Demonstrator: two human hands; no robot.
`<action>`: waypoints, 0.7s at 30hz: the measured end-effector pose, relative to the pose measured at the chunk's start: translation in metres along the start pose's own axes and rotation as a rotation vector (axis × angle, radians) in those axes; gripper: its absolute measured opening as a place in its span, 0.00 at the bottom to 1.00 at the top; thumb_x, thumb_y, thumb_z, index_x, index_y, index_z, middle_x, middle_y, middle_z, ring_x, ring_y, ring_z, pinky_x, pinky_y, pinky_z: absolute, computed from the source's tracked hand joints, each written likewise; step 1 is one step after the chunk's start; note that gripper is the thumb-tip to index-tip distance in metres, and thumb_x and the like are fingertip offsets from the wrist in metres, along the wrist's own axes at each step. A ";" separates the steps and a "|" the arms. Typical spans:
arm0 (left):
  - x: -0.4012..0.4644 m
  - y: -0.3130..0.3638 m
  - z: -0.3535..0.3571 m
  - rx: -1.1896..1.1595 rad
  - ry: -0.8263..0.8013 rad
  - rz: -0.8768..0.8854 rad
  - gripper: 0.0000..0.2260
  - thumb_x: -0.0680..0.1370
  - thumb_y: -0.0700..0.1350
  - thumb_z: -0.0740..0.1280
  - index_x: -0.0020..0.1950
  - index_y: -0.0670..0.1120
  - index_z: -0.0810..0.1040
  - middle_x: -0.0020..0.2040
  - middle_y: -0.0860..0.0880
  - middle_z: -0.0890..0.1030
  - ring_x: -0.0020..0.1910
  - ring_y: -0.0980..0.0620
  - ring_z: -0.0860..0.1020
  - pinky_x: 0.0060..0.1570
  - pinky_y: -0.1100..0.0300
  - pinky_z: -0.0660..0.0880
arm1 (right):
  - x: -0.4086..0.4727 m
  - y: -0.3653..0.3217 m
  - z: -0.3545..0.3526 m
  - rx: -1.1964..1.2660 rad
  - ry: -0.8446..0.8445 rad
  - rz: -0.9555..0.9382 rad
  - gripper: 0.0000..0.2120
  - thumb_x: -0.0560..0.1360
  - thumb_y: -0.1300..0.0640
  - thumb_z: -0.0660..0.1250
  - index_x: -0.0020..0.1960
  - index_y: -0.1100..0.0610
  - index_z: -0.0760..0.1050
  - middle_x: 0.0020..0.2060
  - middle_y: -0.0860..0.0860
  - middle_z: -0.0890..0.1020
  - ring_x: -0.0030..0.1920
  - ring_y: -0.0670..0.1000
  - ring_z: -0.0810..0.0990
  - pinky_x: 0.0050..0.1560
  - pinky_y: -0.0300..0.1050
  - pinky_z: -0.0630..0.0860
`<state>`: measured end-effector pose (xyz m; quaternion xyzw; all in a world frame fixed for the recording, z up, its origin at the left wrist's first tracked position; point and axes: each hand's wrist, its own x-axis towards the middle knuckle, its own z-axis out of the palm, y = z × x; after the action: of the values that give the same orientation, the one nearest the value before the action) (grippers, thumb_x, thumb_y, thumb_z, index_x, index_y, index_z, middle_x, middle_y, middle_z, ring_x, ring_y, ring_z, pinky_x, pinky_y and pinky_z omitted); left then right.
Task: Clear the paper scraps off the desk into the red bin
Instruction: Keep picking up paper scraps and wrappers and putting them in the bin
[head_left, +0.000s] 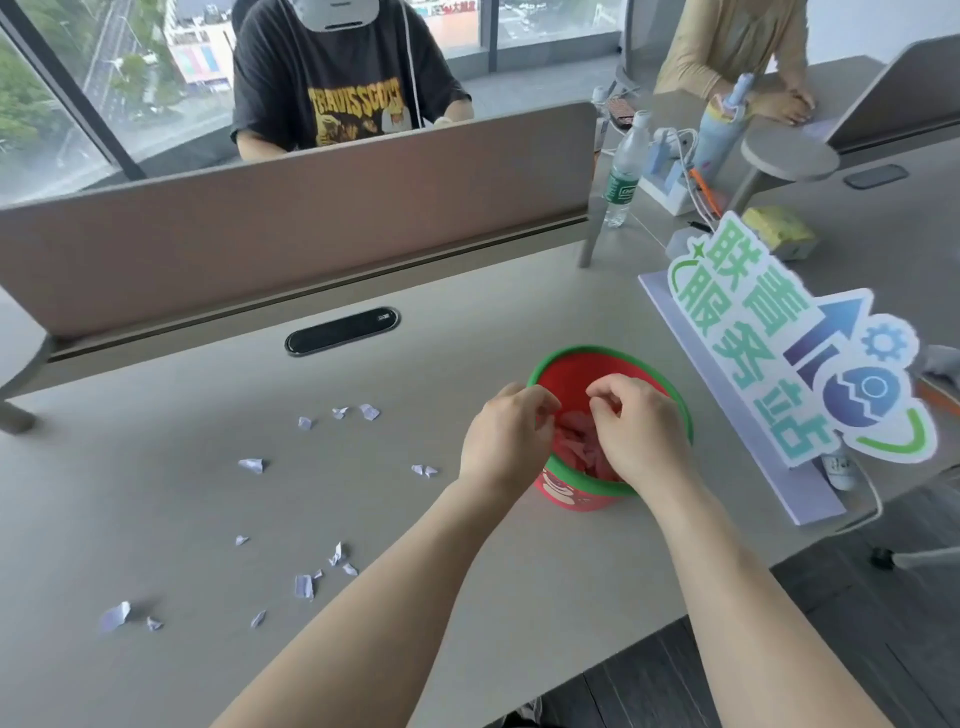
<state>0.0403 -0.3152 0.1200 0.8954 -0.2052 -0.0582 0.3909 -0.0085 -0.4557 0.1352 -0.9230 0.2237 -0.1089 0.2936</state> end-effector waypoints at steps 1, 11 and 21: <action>-0.001 -0.006 -0.005 -0.007 0.024 -0.011 0.08 0.75 0.42 0.65 0.49 0.51 0.81 0.47 0.52 0.80 0.42 0.50 0.78 0.42 0.55 0.77 | -0.001 -0.009 0.001 0.029 0.005 -0.040 0.07 0.76 0.59 0.64 0.50 0.53 0.80 0.47 0.49 0.82 0.46 0.50 0.78 0.47 0.40 0.70; -0.070 -0.128 -0.076 0.075 0.117 -0.358 0.08 0.76 0.41 0.64 0.48 0.52 0.80 0.48 0.54 0.78 0.41 0.52 0.77 0.44 0.57 0.76 | -0.055 -0.103 0.107 0.045 -0.487 -0.392 0.09 0.75 0.58 0.63 0.53 0.49 0.77 0.47 0.46 0.81 0.44 0.51 0.79 0.44 0.46 0.75; -0.194 -0.231 -0.107 0.129 0.086 -0.808 0.16 0.74 0.40 0.64 0.61 0.51 0.76 0.60 0.51 0.73 0.47 0.49 0.79 0.46 0.56 0.76 | -0.120 -0.115 0.217 -0.369 -0.877 -0.482 0.20 0.74 0.57 0.63 0.65 0.47 0.67 0.61 0.51 0.69 0.61 0.56 0.69 0.52 0.47 0.71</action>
<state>-0.0333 -0.0225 0.0155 0.9282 0.1763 -0.1564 0.2879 -0.0016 -0.2072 0.0200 -0.9434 -0.1228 0.2639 0.1592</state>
